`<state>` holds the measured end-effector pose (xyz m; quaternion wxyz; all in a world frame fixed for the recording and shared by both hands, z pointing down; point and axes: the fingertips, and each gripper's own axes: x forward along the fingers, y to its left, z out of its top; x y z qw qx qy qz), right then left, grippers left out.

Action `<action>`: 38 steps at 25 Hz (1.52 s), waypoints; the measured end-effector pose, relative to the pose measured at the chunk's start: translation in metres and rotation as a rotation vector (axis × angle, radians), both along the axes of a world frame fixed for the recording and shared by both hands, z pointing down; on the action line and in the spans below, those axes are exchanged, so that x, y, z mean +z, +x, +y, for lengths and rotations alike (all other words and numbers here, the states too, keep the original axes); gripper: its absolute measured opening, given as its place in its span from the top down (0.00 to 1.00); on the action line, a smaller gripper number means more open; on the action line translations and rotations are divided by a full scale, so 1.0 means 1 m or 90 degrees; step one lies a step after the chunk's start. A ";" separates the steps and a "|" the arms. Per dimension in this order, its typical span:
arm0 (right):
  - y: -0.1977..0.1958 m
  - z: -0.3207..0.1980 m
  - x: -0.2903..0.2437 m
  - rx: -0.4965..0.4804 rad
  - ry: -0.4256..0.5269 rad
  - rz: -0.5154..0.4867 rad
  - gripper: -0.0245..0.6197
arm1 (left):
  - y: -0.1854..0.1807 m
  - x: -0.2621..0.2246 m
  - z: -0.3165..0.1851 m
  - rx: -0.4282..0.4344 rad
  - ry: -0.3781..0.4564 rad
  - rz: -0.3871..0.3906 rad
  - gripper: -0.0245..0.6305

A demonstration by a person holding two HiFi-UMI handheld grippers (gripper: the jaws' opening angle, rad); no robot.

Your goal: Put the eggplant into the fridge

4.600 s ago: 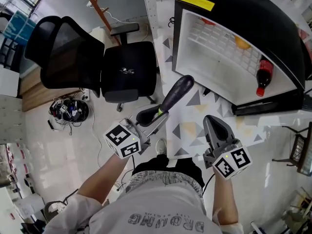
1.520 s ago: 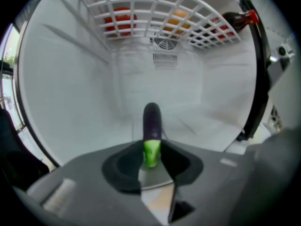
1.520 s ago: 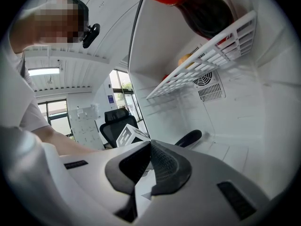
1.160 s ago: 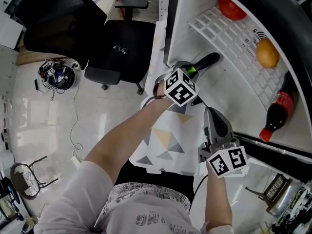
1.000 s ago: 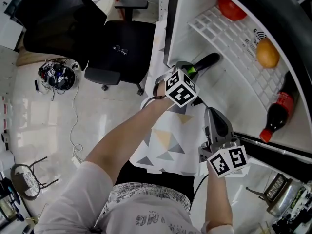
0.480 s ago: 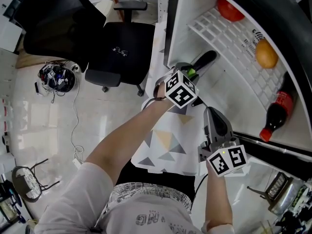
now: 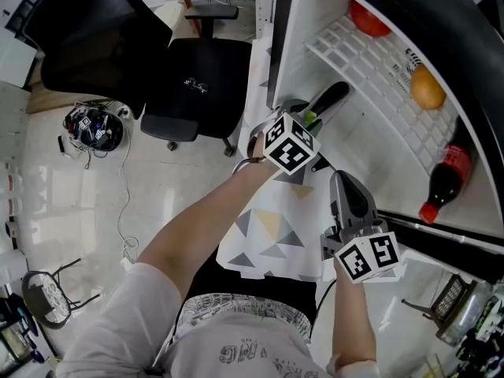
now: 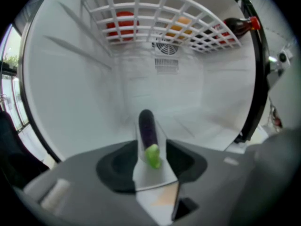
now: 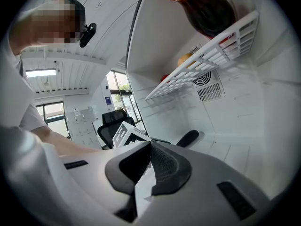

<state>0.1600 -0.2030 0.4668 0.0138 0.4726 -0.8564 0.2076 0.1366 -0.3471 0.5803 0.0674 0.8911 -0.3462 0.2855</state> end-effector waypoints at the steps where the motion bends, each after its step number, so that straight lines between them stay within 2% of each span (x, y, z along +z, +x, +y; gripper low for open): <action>1: 0.000 0.000 -0.001 0.003 0.001 -0.001 0.96 | -0.001 -0.003 0.001 -0.001 0.000 0.004 0.67; 8: -0.006 0.005 -0.014 0.017 0.003 -0.003 0.96 | -0.010 -0.028 0.015 0.000 0.003 0.027 0.68; 22: -0.019 0.021 -0.055 0.049 0.024 -0.003 0.96 | -0.035 -0.086 0.061 0.017 0.034 0.068 0.85; 32: -0.023 0.040 -0.076 0.081 0.039 -0.003 0.96 | -0.058 -0.137 0.094 0.006 0.060 0.121 0.92; 38: -0.027 0.050 -0.088 0.088 0.046 -0.004 0.96 | -0.070 -0.172 0.116 0.025 0.077 0.142 0.94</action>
